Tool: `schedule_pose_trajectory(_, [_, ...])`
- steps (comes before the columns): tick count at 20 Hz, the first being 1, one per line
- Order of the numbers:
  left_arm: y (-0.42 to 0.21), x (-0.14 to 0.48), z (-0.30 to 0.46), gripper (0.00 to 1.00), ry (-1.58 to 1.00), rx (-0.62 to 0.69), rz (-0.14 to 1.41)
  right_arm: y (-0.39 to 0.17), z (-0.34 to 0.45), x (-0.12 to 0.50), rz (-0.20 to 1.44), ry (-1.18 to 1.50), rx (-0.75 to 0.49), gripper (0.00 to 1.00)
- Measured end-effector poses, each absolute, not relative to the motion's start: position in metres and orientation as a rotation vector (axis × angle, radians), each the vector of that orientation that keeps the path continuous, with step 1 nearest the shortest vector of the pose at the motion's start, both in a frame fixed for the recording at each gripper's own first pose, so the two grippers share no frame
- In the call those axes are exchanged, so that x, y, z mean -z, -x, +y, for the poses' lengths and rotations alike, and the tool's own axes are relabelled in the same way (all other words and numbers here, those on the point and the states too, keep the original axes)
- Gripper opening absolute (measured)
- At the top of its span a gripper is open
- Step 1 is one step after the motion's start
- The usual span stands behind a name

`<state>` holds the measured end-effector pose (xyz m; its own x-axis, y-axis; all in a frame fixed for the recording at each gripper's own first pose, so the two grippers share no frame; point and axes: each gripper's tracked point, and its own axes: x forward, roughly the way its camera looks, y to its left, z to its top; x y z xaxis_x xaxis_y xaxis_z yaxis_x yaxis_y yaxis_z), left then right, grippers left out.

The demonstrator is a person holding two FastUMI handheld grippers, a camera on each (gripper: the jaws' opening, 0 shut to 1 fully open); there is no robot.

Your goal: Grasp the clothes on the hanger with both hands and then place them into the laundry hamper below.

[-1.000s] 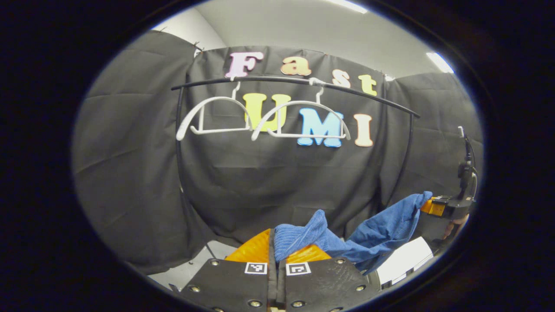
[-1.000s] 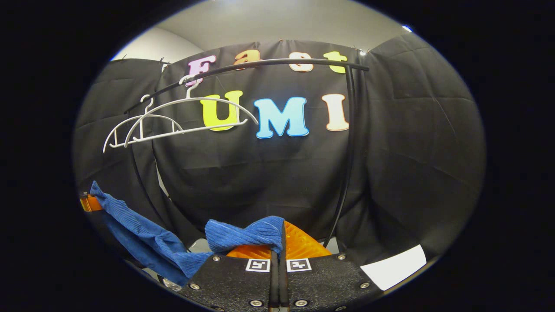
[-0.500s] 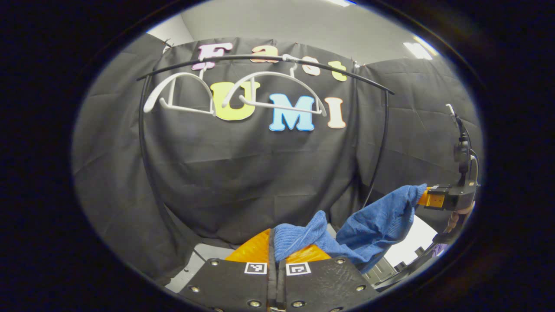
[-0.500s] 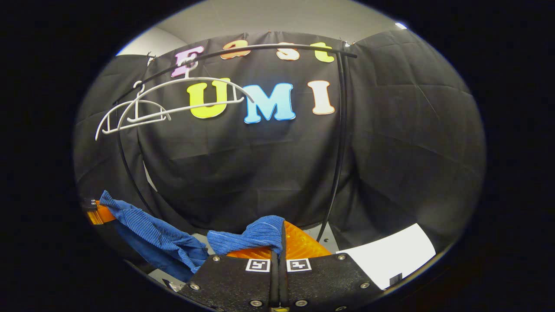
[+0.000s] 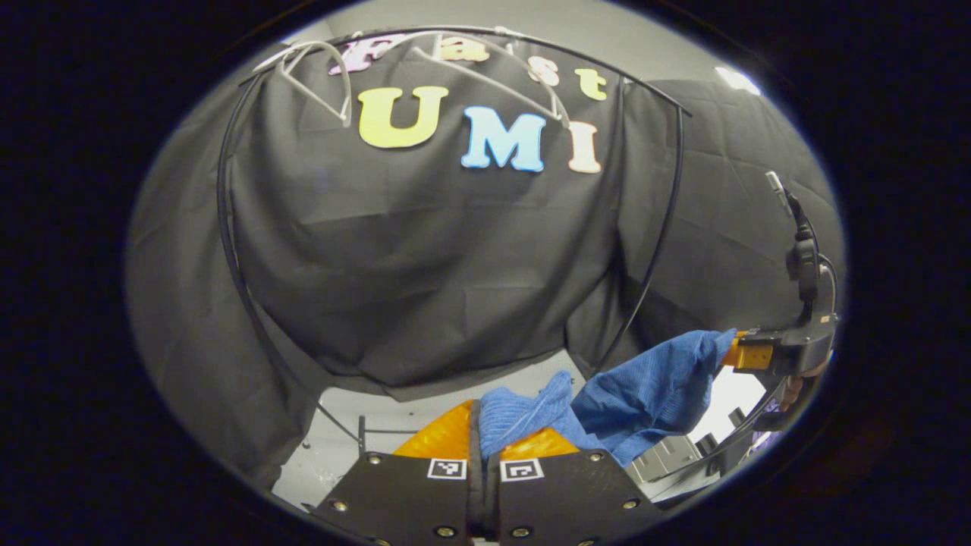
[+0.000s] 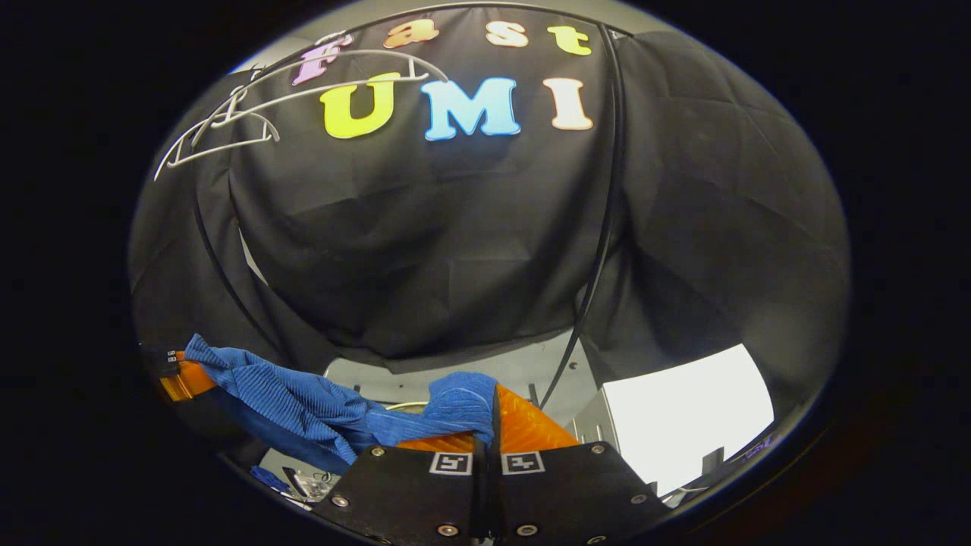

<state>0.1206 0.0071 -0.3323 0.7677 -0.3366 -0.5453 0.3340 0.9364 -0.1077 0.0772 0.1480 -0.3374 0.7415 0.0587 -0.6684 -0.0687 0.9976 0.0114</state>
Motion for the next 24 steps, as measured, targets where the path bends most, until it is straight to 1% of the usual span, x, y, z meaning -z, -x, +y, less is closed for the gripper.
schedule_pose_trajectory(6, [-0.121,0.402,0.004,0.00,0.027,0.334,0.693,-0.069,0.156,0.411,0.830,-0.009,-0.068,0.00])
schedule_pose_trajectory(7, [-0.121,0.414,0.004,0.01,0.029,0.328,0.709,-0.067,0.158,0.420,0.837,-0.005,-0.072,0.00])
schedule_pose_trajectory(8, [-0.121,0.427,0.006,0.00,0.030,0.321,0.728,-0.068,0.160,0.430,0.843,0.001,-0.077,0.00])
schedule_pose_trajectory(13, [-0.122,0.495,0.008,0.01,0.024,0.276,0.798,-0.086,0.169,0.478,0.893,0.004,-0.085,0.00])
schedule_pose_trajectory(16, [-0.122,0.518,0.010,0.01,-0.004,0.267,0.818,-0.089,0.174,0.504,0.919,0.015,-0.088,0.00])
schedule_pose_trajectory(19, [-0.125,0.533,0.006,0.01,-0.005,0.270,0.835,-0.077,0.180,0.523,0.945,0.009,-0.087,0.01])
schedule_pose_trajectory(21, [-0.123,0.540,0.000,0.02,-0.013,0.284,0.840,-0.073,0.181,0.532,0.966,0.001,-0.085,0.00])
schedule_pose_trajectory(24, [-0.121,0.547,-0.010,0.02,-0.024,0.305,0.850,-0.070,0.180,0.540,0.989,0.001,-0.083,0.03])
